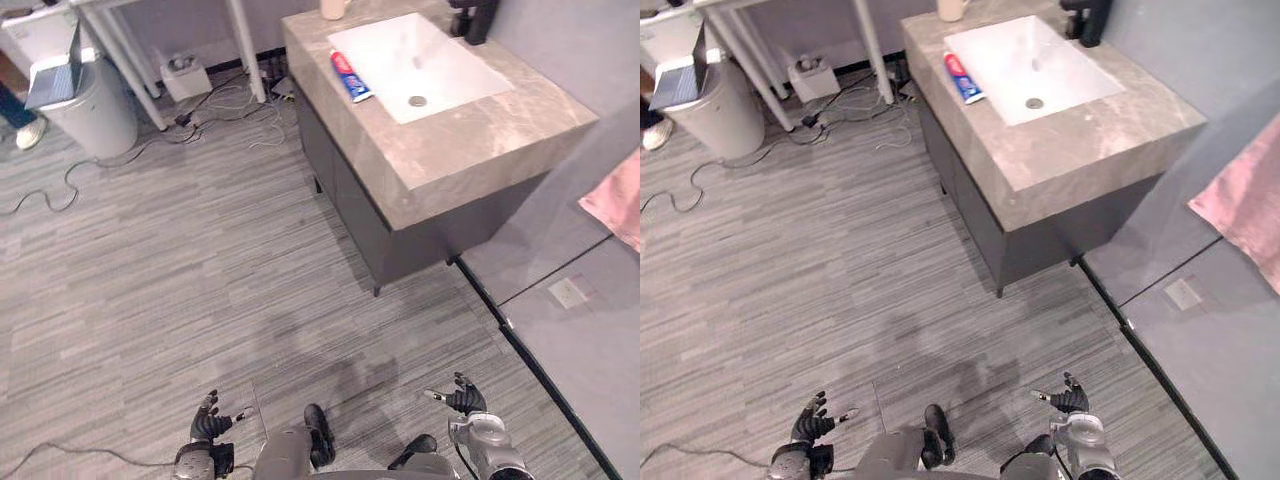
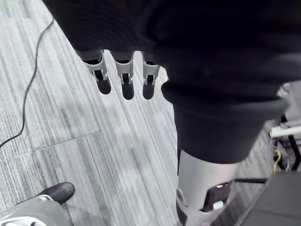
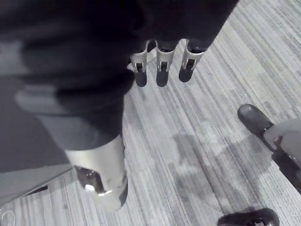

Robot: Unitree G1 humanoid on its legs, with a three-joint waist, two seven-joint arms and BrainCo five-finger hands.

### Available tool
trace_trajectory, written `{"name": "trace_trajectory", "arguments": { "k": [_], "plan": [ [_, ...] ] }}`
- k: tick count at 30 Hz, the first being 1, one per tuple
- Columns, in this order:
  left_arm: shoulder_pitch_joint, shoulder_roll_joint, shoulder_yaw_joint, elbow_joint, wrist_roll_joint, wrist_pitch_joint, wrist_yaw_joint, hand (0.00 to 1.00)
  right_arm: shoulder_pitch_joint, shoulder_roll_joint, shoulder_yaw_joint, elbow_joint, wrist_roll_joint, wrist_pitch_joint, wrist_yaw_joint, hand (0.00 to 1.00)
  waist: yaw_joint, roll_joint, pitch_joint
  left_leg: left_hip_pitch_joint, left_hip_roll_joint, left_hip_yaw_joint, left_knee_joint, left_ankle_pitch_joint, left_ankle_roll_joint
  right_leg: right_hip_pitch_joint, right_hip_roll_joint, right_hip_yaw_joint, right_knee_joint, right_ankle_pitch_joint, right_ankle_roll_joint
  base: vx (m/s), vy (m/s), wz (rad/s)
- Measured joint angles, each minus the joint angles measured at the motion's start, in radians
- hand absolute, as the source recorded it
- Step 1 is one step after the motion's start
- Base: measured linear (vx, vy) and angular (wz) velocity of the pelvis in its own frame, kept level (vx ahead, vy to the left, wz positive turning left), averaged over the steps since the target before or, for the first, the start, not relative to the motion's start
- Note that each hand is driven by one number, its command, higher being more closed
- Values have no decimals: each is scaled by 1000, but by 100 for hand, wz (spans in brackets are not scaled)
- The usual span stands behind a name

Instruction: Organize washtable

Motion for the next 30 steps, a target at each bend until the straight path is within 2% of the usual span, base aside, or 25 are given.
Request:
{"name": "trace_trajectory", "arguments": {
  "k": [1,2,3,4,5,7,9,10,11,12,13,14,15,16,17,18,19,22,24,25,26,27,28,29,30],
  "plan": [
    [2,0,0,-4,-2,0,0,0,6,2,2,-4,0,0,1,0,-1,-4,1,0,-9,-11,2,-2,4,-10,10,39,11,-18,-7,188,17,110],
    [5,0,0,-15,-4,0,0,0,28,5,14,-9,0,1,4,0,-3,-18,-1,5,-44,-49,0,-13,21,-37,37,159,54,-70,-13,213,6,95],
    [6,-2,1,-25,-9,0,2,0,34,8,27,-10,0,3,6,0,4,-26,7,17,-68,-82,-3,-24,39,-72,53,196,113,-95,8,252,8,89],
    [6,-2,1,-25,-13,0,3,0,34,10,27,-10,0,3,6,0,4,-25,8,19,-69,-87,-3,-25,40,-79,58,194,119,-96,10,177,3,63],
    [4,-4,-1,-25,-20,2,3,0,33,15,30,-18,0,2,6,0,-2,-12,18,37,-70,-119,-6,-32,45,-109,97,176,138,-105,27,183,21,57],
    [-10,-15,-3,-25,-36,2,2,0,45,14,32,-28,0,0,6,0,-4,5,29,84,-70,-171,-27,-45,38,-154,161,181,129,-102,33,301,15,80],
    [-37,-20,-32,-25,-37,1,1,0,79,13,30,-30,4,0,7,0,-5,10,32,153,-72,-242,-71,-45,12,-208,221,224,62,-72,61,368,-33,105],
    [-38,-20,-39,-28,-36,0,-1,0,87,12,30,-39,0,1,5,0,-9,8,31,173,-83,-270,-93,-44,1,-222,234,273,19,-39,58,384,-103,121],
    [-39,-22,-47,-28,-34,0,-2,0,114,12,30,-54,0,1,5,0,-20,-22,17,202,-91,-307,-93,-57,-22,-234,238,321,0,25,32,453,-174,134],
    [-32,-22,-54,-29,-34,0,-2,0,138,20,30,-61,0,2,6,0,-28,-27,9,227,-88,-324,-81,-79,-57,-221,237,308,-5,96,9,493,-206,124],
    [-30,-23,-54,-30,-33,0,-2,0,153,27,29,-70,0,3,5,0,-30,-44,-4,239,-84,-321,-65,-85,-68,-210,233,303,-6,141,-14,567,-217,89],
    [-32,-46,-52,-44,-33,5,-3,0,158,33,32,-97,1,6,6,0,-24,-20,0,224,-40,-300,10,-94,-112,-183,261,268,-5,123,-26,550,-216,37],
    [-26,-57,-49,-60,-33,5,-3,0,159,36,37,-120,1,4,6,0,-21,-14,3,207,-20,-275,58,-93,-127,-168,272,261,-10,116,-35,659,-239,2],
    [-15,-86,-41,-81,-34,6,-4,0,158,34,64,-170,2,-1,7,0,-19,7,11,170,27,-219,202,-77,-152,-121,302,258,-31,105,-50,612,-200,-33],
    [-6,-112,-38,-97,-34,11,-5,0,159,35,76,-200,4,-4,7,0,-20,30,12,121,80,-180,377,-15,-192,-67,333,265,-65,98,-62,508,-121,-43],
    [-2,-122,-37,-101,-34,12,-5,0,159,35,85,-211,5,-5,6,0,-18,34,13,96,106,-164,462,22,-192,-35,344,276,-81,93,-69,447,-75,-63],
    [-6,-131,-37,-111,-34,13,-6,0,159,37,101,-220,6,-6,6,0,-6,35,13,62,164,-116,580,8,-182,23,362,305,-109,90,-75,329,-48,-66],
    [-16,-132,-37,-153,-34,11,-6,0,161,63,102,-237,8,-5,5,0,0,12,22,-2,229,-62,611,-15,-143,126,361,380,-182,71,-86,359,4,-61],
    [-20,-133,-35,-152,-34,13,-6,0,164,71,87,-249,9,-1,3,0,2,12,26,-77,242,-48,531,-26,-126,164,344,429,-219,39,-53,281,148,-52],
    [-21,-133,-35,-152,-34,14,-6,0,163,72,87,-249,9,1,3,0,5,9,28,-93,239,-47,490,-26,-126,173,335,440,-225,29,-51,268,249,-50],
    [-24,-133,-34,-152,-34,14,-6,0,174,72,87,-251,9,3,3,0,19,0,31,-113,222,-43,377,-24,-129,195,308,463,-234,14,-26,289,286,-67],
    [-21,-137,-33,-149,-34,14,-5,0,189,71,84,-252,10,4,2,0,37,-7,32,-112,195,-58,171,8,-156,216,273,493,-231,-8,11,355,361,-64],
    [-21,-140,-33,-146,-34,14,-5,0,195,69,81,-255,10,4,1,0,38,-1,29,-100,187,-69,84,31,-168,222,266,503,-230,-20,30,312,365,-60],
    [-14,-144,-33,-143,-34,13,-5,0,204,66,74,-255,10,4,1,0,45,12,21,-97,189,-85,0,120,-165,228,259,520,-225,-43,65,367,434,-54],
    [-13,-145,-31,-132,-34,16,-3,0,212,80,63,-250,10,8,-2,0,54,-2,11,-80,157,-65,13,162,-111,237,227,540,-215,-57,83,382,435,-46]
  ]
}}
